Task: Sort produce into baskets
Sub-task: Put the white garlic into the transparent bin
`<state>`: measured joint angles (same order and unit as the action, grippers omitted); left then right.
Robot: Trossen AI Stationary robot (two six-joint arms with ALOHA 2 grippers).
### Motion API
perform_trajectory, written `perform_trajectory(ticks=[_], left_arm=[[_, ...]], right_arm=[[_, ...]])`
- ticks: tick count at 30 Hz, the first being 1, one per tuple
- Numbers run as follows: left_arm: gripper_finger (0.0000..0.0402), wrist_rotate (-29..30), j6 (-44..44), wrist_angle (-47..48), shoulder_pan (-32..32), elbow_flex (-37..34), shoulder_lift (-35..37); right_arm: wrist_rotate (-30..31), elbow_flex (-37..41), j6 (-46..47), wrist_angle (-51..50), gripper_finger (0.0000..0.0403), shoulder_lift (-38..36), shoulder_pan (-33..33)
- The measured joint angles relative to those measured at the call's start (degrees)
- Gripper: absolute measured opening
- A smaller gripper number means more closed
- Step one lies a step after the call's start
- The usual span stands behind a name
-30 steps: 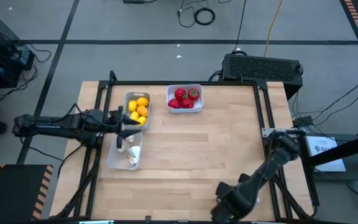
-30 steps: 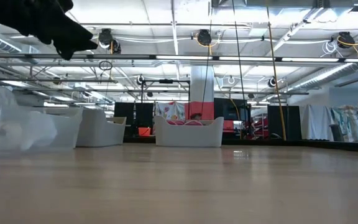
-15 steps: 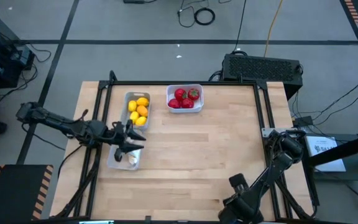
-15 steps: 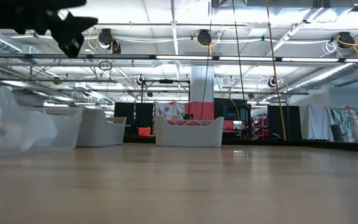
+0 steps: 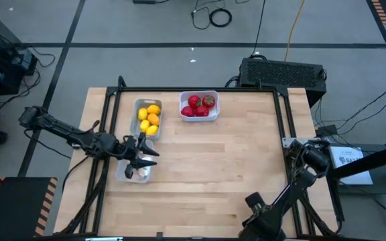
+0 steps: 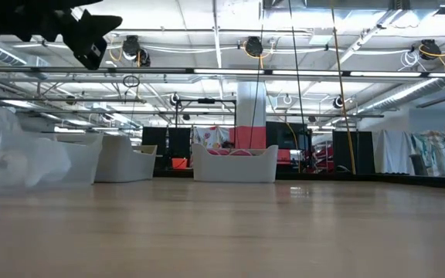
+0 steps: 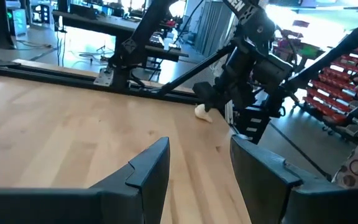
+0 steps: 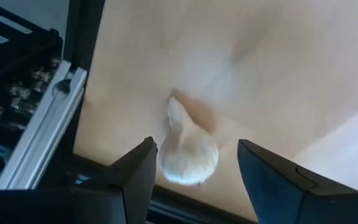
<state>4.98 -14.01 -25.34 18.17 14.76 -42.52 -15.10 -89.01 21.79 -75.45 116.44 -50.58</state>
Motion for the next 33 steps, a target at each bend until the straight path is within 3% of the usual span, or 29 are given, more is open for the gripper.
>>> perform_trajectory(ticks=[27, 33], left_arm=[[0.0176, 0.02, 0.95, 0.13, -0.02, 0.02, 0.00], [0.0176, 0.02, 1.35, 0.13, -0.02, 0.02, 0.00]], right_arm=[[0.18, 10.44, 6.07, 9.54, 0.0214, 0.02, -5.08], [0.20, 13.24, 6.07, 9.74, 0.0186, 0.02, -5.03]])
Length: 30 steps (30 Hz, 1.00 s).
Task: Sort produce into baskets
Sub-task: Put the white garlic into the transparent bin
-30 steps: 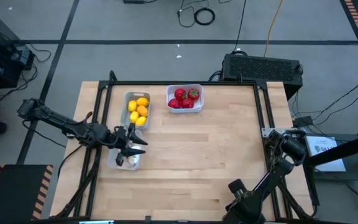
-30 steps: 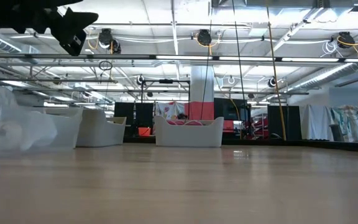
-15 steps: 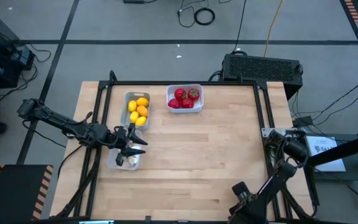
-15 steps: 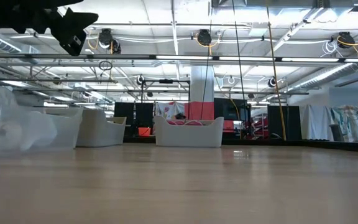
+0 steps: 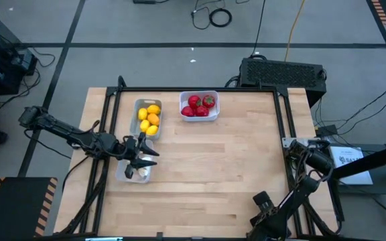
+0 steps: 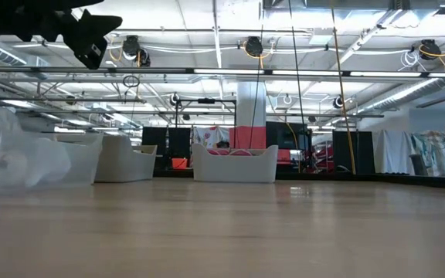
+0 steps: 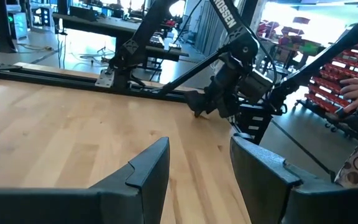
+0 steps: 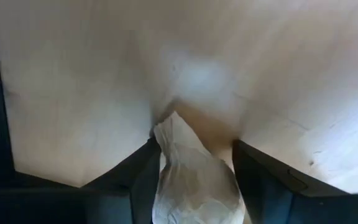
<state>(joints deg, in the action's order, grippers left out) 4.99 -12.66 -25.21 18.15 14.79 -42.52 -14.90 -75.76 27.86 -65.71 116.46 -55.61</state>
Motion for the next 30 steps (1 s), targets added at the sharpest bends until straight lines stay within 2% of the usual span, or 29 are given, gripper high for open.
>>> perform_trajectory(ticks=[8, 12, 22, 26, 30], left_arm=[[0.0176, 0.57, 0.06, 0.00, 0.00, 0.00, 0.00], [0.0176, 1.38, 0.06, 0.00, -0.01, 0.00, 0.00], [0.0176, 1.47, 1.17, 0.02, -0.02, 0.02, 0.00], [0.0176, 1.49, 1.28, 0.04, 0.00, 0.04, 0.00], [0.0176, 1.51, 1.42, 0.02, 0.00, 0.04, 0.00]], right_arm=[[-0.23, 0.41, -0.02, 0.96, 0.0105, 0.00, 0.84], [-0.34, 0.43, -0.01, 0.64, 0.0078, 0.00, 1.56], [-0.02, 0.28, 6.59, -6.44, 0.0053, 0.00, 4.12], [0.42, 0.26, 6.12, -4.05, 0.0052, 0.02, 5.90], [4.75, 0.19, 5.96, 0.76, 0.0052, -0.01, 8.43]])
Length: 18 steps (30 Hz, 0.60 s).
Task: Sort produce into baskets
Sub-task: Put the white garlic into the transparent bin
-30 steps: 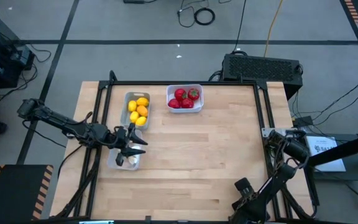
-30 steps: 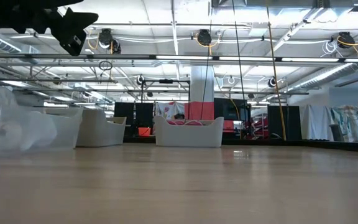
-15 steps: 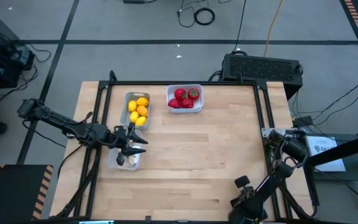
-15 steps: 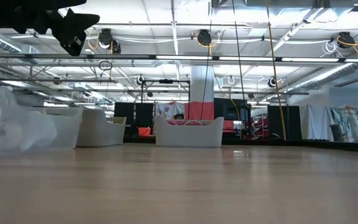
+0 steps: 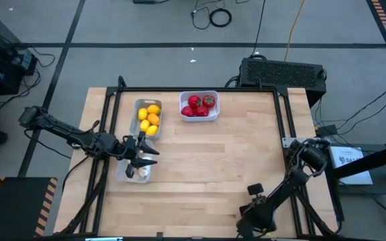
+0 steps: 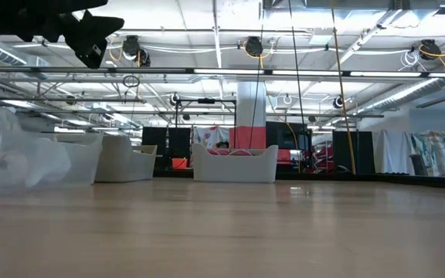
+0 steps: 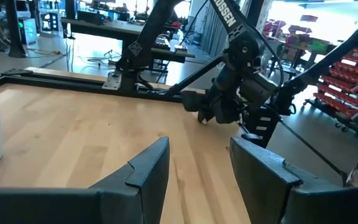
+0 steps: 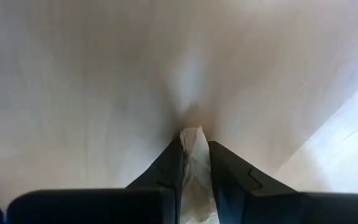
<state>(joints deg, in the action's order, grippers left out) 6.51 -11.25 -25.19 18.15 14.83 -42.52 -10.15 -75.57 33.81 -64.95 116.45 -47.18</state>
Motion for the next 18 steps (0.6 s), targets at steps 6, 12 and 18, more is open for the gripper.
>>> perform_trajectory(ticks=[6, 12, 18], left_arm=[[0.0176, 1.39, 0.00, 0.15, -0.01, 0.00, 0.00], [0.0176, 1.53, 0.15, 0.12, -0.02, 0.00, 0.00], [0.0176, 1.57, 1.59, 0.17, -0.02, 0.00, 0.00]], right_arm=[[12.15, -0.28, -1.33, 4.03, 0.0052, -0.36, 5.23], [32.86, -0.02, -6.68, 11.58, 0.0051, 0.00, 10.65], [50.99, 0.02, -22.72, 32.92, 0.0051, 0.16, 17.11]])
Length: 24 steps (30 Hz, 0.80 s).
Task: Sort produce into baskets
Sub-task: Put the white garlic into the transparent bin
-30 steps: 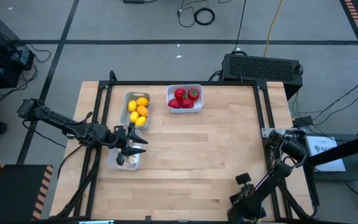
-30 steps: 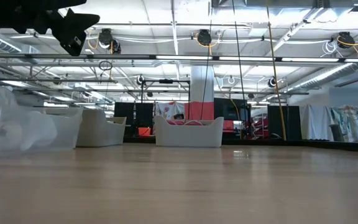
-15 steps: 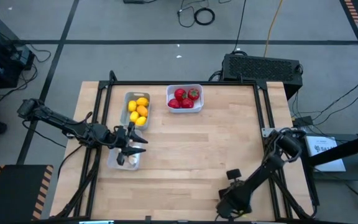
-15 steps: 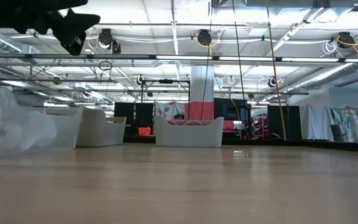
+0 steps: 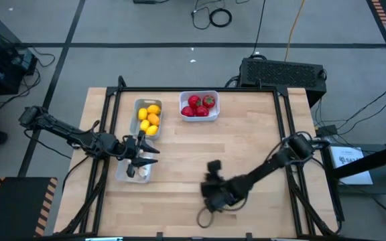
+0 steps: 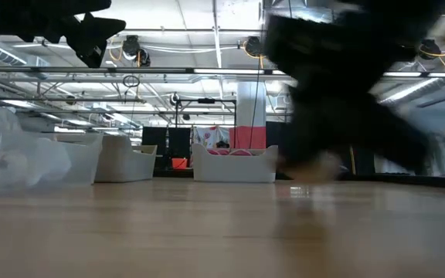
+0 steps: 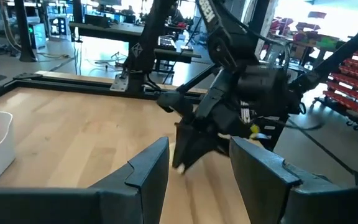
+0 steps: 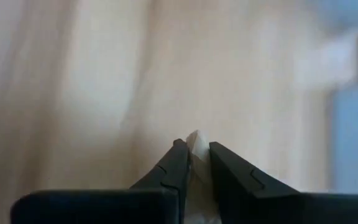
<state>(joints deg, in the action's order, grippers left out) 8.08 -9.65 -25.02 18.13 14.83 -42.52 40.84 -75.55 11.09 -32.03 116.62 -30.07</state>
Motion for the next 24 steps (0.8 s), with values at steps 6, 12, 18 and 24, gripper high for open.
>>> perform_trajectory(ticks=[6, 12, 18, 24], left_arm=[[0.0176, 1.19, 1.23, 0.31, 0.00, 0.00, 0.00], [0.0176, 7.62, 6.40, 0.47, -0.11, 0.00, 0.10], [0.0176, 22.23, 18.22, 0.61, -2.74, 1.77, 2.62], [0.0176, 19.72, 20.67, 4.29, -7.74, 6.70, 7.30]], right_arm=[[5.12, 0.00, -16.10, 35.21, 0.0051, 0.00, 8.48], [-11.38, -0.02, -14.68, 62.65, 0.0051, 3.42, 18.18], [-23.45, -1.49, -16.16, 83.71, 0.0052, 11.93, 22.40], [-26.74, -14.75, -21.81, 90.79, 0.0052, 24.87, 23.77]])
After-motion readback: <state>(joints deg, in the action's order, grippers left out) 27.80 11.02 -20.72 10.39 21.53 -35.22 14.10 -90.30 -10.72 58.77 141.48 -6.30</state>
